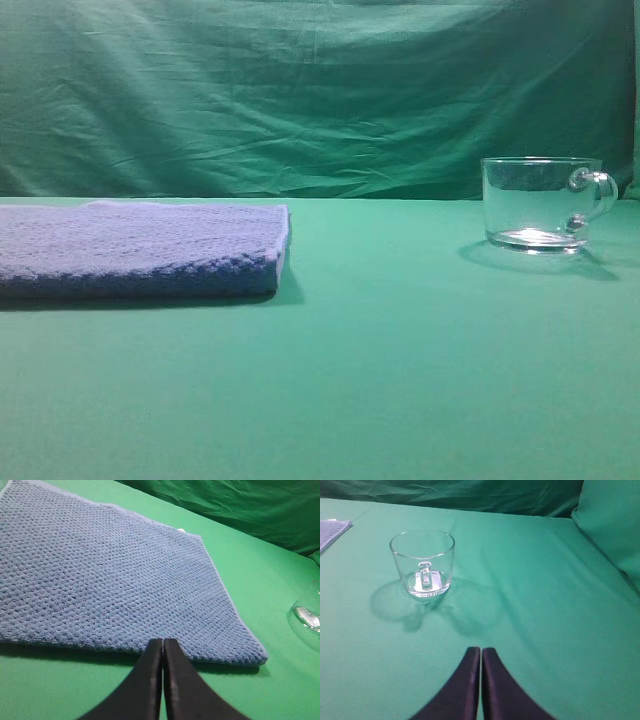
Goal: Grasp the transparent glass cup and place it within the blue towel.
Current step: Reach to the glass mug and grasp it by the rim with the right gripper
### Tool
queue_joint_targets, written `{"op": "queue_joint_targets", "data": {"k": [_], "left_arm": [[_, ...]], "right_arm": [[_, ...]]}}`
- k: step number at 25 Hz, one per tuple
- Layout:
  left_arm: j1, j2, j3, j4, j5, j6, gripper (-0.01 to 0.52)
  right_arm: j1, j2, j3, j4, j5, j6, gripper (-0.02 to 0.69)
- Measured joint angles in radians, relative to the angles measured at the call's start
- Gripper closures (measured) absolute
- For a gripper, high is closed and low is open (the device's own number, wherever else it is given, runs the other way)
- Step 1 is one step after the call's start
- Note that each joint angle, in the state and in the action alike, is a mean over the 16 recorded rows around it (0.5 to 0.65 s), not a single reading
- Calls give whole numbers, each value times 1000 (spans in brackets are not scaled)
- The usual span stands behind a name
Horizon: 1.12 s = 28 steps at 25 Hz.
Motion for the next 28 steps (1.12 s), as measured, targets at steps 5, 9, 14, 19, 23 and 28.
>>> {"op": "queue_joint_targets", "data": {"k": [5,9,14,19,23,28], "left_arm": [[0,0,0,0,0,0,514],[0,0,0,0,0,0,514],[0,0,0,0,0,0,514],[0,0,0,0,0,0,514],[0,0,0,0,0,0,514],[0,0,0,0,0,0,514]], "right_arm": [[0,0,0,0,0,0,665],[0,0,0,0,0,0,665],[0,0,0,0,0,0,665],[0,0,0,0,0,0,665],[0,0,0,0,-1,0,665],[0,0,0,9,-37,0,665]]}}
